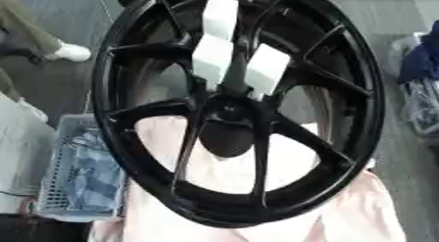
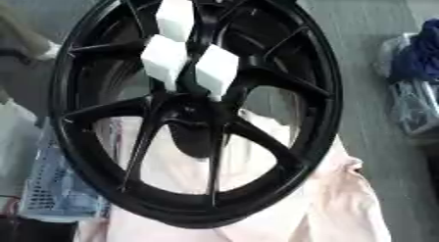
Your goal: Pull the pin out of the wheel hub.
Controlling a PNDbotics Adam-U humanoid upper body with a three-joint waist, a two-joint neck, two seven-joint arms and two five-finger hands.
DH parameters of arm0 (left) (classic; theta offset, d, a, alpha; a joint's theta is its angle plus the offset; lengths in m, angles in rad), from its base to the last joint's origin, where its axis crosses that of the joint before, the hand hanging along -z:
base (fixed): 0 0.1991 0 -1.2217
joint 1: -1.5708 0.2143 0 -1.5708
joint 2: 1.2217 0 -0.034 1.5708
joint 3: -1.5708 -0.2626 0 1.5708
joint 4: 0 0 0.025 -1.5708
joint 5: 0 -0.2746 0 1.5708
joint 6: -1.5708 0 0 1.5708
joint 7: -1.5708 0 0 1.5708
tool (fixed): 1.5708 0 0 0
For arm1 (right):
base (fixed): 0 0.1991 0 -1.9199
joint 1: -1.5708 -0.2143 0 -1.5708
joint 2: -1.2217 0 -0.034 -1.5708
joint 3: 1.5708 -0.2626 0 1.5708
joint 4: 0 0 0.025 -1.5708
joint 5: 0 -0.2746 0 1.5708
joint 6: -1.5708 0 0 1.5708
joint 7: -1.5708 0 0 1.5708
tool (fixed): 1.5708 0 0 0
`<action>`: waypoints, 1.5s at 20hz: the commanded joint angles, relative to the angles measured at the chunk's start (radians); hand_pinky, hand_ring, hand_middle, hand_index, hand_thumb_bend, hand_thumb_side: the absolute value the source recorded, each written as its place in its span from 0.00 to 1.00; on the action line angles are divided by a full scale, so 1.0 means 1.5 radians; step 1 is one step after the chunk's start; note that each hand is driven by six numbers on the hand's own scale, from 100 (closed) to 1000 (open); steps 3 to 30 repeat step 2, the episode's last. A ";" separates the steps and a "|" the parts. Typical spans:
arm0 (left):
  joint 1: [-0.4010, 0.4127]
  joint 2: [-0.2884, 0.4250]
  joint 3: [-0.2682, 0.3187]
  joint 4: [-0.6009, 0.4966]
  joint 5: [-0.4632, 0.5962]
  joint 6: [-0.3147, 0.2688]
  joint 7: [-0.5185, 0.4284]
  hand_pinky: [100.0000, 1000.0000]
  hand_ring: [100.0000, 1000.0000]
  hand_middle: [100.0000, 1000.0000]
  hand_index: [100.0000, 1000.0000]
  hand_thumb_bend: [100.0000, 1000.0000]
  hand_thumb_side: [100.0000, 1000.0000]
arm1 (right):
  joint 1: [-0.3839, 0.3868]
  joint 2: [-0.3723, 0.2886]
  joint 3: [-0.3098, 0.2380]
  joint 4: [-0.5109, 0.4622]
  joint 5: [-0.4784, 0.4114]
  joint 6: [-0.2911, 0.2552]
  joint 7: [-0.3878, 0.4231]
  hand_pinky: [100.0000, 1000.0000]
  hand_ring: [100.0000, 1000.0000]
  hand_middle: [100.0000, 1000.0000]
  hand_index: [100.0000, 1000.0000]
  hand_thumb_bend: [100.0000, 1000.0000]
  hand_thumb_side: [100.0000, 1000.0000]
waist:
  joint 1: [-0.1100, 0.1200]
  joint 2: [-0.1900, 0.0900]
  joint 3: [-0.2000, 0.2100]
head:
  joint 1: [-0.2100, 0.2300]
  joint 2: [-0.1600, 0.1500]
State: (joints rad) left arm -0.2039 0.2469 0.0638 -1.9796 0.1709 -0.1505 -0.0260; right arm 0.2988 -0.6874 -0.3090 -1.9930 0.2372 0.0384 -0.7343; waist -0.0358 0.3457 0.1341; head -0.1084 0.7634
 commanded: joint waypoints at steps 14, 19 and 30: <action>-0.009 0.012 -0.003 -0.014 0.006 -0.007 -0.003 0.86 0.67 0.62 0.70 0.00 0.67 | -0.006 0.000 0.023 -0.005 -0.032 -0.090 -0.037 0.58 0.75 0.62 0.78 0.00 0.22 | 0.003 -0.008 0.001 | 0.000 -0.005; -0.009 0.012 -0.003 -0.014 0.006 -0.007 -0.003 0.86 0.67 0.62 0.70 0.00 0.67 | -0.006 0.000 0.023 -0.005 -0.032 -0.090 -0.037 0.58 0.75 0.62 0.78 0.00 0.22 | 0.003 -0.008 0.001 | 0.000 -0.005; -0.009 0.012 -0.003 -0.014 0.006 -0.007 -0.003 0.86 0.67 0.62 0.70 0.00 0.67 | -0.006 0.000 0.023 -0.005 -0.032 -0.090 -0.037 0.58 0.75 0.62 0.78 0.00 0.22 | 0.003 -0.008 0.001 | 0.000 -0.005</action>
